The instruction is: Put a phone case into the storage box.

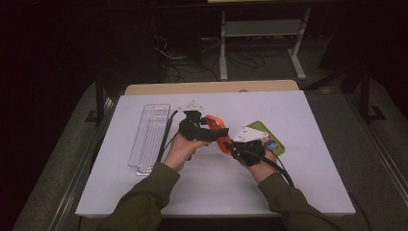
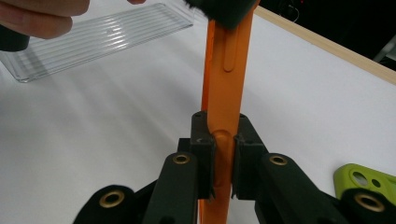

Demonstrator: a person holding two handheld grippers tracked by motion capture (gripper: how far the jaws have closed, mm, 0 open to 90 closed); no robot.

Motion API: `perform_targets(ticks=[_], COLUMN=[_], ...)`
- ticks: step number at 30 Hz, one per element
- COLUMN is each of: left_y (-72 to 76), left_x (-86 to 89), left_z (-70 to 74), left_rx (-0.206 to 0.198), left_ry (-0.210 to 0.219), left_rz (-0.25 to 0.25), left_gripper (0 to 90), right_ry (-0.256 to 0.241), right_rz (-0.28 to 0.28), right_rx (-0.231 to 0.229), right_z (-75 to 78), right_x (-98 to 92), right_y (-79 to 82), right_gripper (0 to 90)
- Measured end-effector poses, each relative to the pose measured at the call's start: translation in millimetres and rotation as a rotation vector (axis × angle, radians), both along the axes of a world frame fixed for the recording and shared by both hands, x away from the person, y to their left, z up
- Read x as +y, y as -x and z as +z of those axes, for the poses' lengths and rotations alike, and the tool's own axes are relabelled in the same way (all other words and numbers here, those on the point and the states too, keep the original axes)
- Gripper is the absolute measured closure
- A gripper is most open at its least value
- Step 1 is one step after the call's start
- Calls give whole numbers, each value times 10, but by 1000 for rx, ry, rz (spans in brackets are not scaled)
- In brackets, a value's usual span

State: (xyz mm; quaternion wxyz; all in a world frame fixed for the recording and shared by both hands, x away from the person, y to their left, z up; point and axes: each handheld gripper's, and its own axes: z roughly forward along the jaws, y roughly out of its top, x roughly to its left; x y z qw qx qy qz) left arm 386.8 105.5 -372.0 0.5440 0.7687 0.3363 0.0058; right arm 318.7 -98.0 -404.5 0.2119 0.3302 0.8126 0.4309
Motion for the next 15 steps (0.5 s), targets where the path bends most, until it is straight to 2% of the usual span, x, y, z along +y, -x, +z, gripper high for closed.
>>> perform_targets(ticks=[3, 4, 13, 15], left_y=[2, 2, 1, -2], left_x=[8, 13, 25, 34], left_z=[-1, -1, 4, 9], left_rx=[-11, 0, 7, 2], left_ry=[6, 12, 18, 3], left_rz=[6, 7, 0, -7], left_gripper=[114, 126, 161, 164], right_ry=[4, 5, 8, 8], right_rz=[1, 1, 3, 4], right_rx=[0, 1, -2, -3], right_z=[-4, -5, -5, -5], right_x=[5, 6, 3, 2], right_y=[4, 4, 2, 2], right_gripper=[806, 807, 804, 802])
